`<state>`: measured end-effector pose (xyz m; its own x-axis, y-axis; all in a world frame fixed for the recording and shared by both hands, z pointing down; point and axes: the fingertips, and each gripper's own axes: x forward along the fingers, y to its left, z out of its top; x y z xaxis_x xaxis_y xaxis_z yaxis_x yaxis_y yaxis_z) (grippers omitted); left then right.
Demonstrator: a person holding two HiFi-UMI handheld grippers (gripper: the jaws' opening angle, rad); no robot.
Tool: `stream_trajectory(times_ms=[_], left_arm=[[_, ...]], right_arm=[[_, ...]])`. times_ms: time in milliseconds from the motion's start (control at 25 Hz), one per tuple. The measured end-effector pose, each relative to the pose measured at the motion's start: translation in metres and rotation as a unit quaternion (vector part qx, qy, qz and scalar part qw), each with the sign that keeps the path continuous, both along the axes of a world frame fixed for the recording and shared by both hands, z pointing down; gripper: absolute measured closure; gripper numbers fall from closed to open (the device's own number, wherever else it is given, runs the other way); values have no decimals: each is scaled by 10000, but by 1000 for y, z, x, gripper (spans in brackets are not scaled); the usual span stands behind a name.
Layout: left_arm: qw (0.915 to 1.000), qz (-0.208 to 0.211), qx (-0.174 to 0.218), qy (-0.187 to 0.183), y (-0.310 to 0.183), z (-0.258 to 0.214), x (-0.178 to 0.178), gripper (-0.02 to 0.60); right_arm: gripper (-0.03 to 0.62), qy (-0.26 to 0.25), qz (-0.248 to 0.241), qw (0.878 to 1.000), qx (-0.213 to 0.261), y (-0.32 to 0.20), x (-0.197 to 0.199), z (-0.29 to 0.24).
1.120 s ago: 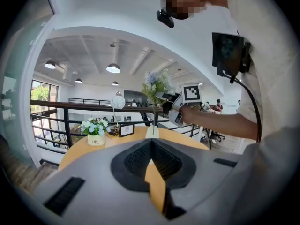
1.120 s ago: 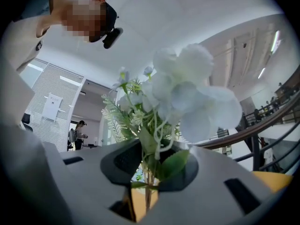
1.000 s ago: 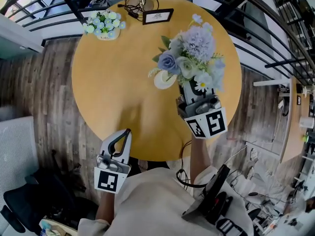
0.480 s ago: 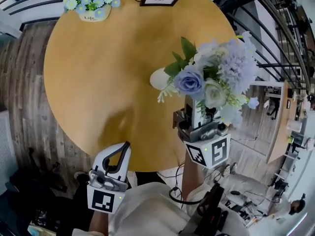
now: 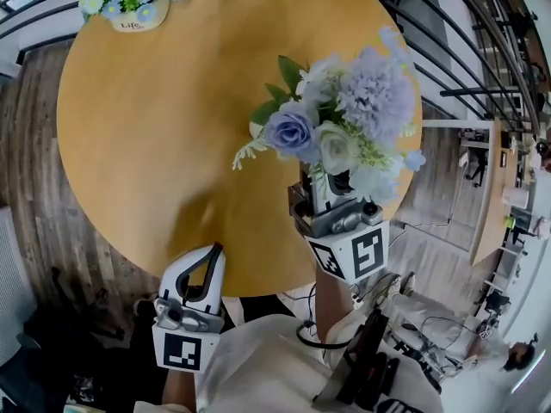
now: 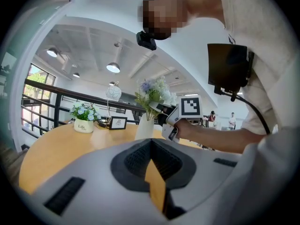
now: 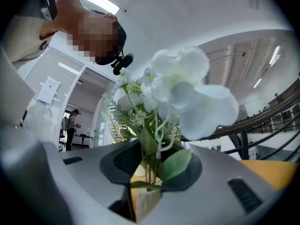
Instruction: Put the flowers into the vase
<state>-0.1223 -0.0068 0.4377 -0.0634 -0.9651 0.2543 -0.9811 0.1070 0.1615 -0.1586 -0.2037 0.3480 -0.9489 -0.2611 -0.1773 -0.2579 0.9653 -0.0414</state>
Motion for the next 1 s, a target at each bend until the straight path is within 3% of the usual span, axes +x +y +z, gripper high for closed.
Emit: stream_trajectory(times_ms=[360, 600, 760, 1000], left_arm=[[9998, -178, 12, 93, 12, 4, -3, 575], [9998, -181, 10, 69, 12, 1, 2, 575], [9998, -180, -31, 72, 17, 3, 2, 575], [9999, -40, -83, 65, 17, 5, 1, 575]], right_arm=[[488, 100, 18, 9997, 219, 16, 1, 9], [485, 142, 472, 9974, 534, 16, 8, 13], [485, 12, 674, 9964, 507, 18, 11, 15], [485, -119, 572, 9977, 354, 19, 12, 17]])
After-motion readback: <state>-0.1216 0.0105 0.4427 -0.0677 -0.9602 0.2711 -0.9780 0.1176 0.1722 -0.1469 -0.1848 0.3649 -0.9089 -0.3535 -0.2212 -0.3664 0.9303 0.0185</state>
